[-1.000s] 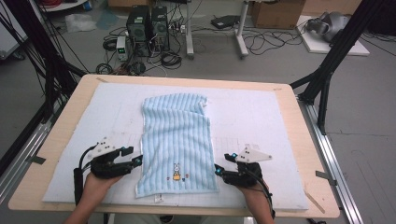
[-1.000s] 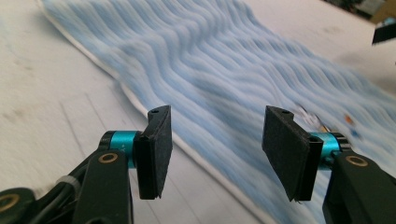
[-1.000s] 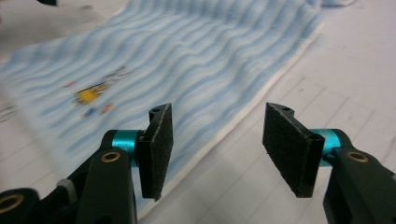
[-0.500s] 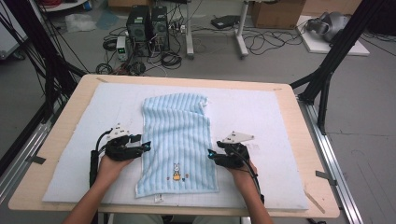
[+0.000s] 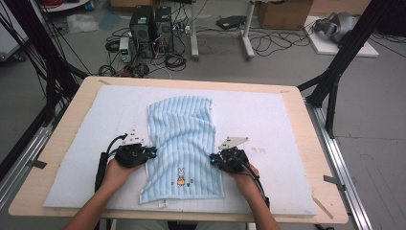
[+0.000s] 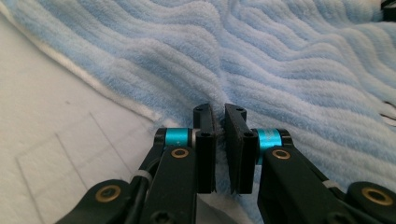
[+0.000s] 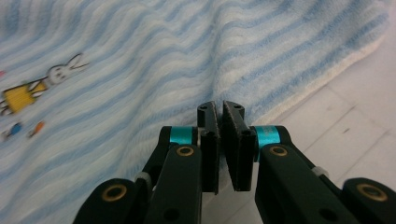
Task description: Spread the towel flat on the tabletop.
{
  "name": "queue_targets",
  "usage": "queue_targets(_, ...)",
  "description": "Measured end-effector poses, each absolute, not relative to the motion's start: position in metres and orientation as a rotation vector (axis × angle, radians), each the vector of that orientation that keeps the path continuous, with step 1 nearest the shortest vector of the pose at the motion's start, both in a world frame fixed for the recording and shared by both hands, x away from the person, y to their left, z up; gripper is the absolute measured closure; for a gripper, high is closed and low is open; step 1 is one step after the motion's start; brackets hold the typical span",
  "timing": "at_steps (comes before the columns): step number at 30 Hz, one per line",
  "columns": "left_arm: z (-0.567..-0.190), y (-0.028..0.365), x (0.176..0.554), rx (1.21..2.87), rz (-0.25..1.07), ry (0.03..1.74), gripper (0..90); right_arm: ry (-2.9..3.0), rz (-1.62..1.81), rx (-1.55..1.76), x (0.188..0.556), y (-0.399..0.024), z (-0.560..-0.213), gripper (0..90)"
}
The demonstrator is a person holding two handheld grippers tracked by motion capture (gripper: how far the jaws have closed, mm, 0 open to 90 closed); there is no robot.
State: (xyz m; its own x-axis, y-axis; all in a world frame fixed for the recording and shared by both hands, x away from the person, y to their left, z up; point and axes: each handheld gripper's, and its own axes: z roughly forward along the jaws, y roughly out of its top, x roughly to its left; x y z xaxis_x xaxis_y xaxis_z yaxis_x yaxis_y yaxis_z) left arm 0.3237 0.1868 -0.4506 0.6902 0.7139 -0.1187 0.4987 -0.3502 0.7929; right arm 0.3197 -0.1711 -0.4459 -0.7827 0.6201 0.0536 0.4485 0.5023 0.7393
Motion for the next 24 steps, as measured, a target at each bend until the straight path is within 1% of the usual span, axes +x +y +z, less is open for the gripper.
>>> queue_targets(2, -0.451, 0.19, 0.317, 2.016, 0.271, 0.932, 82.8, 2.558, 1.15, 0.883, 0.313, -0.174, -0.445, 85.4)
queue_targets(12, -0.449, 0.197, 0.285, 2.046, 0.199, 0.88, 82.8, 2.677, 1.198, 0.827, 0.285, -0.183, -0.443, 85.7)
queue_targets(20, -0.448, 0.204, 0.266, 2.05, 0.109, 0.842, 82.6, 2.771, 1.23, 0.768, 0.256, -0.187, -0.443, 85.6)
queue_targets(21, -0.446, 0.205, 0.265, 2.044, 0.116, 0.834, 81.5, 2.774, 1.229, 0.757, 0.254, -0.187, -0.442, 84.5)
queue_targets(22, -0.445, 0.205, 0.265, 2.024, 0.136, 0.84, 77.4, 2.763, 1.241, 0.749, 0.252, -0.188, -0.441, 81.3)
queue_targets(24, -0.441, 0.207, 0.271, 1.977, 0.186, 0.873, 63.0, 2.707, 1.28, 0.792, 0.255, -0.19, -0.438, 68.7)
